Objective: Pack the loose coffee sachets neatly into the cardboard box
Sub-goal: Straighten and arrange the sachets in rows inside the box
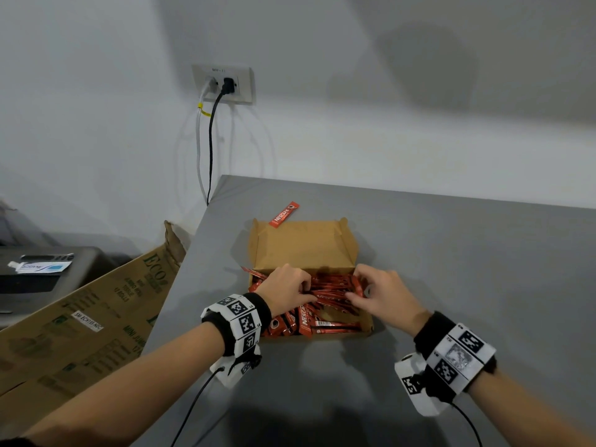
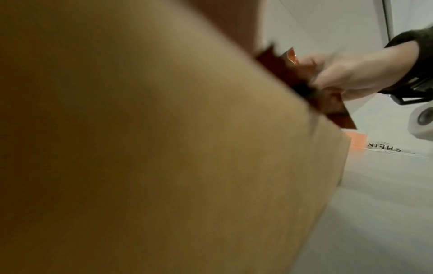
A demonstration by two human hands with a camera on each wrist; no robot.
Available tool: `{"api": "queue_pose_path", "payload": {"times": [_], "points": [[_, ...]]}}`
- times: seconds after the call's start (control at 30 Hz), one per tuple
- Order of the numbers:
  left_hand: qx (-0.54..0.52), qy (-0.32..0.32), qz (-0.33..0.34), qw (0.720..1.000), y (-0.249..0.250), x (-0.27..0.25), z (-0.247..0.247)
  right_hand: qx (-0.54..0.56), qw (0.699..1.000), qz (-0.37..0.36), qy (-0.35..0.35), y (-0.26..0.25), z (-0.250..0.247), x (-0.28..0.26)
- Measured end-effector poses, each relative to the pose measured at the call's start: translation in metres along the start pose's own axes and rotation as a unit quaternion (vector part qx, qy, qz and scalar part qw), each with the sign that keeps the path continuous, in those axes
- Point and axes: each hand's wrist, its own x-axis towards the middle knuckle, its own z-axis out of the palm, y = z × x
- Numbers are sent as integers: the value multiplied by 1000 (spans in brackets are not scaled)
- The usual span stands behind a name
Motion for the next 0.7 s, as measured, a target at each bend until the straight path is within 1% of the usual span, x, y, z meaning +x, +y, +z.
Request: {"api": "queue_pose_path", "payload": {"times": [0.13,0.2,0.27,0.37,0.5,0.53,0.63,0.7], "points": [[-5,-5,-1,1000,1,0,-1,28,998,50,-38,-7,7,4],[-3,-6,-4,1000,1,0,-1,41,996,46,-62,-9,8,5],[-1,-2,2,1000,1,0,-2,61,995,43,-69,-11,6,5],[-2,-7,5,1000,1,0,-2,73,996,37,-37,-10,7,7],[-11,3,13,1000,1,1,0,-12,999,33,30,-6,14,10],[-7,3,13,1000,1,1,0,-5,999,41,34,-6,17,9],[8,4,9,1000,0,1,0,61,996,65,18,-9,22,7],[9,6,11,1000,0,0,0,79,994,68,14,-10,22,6]]}}
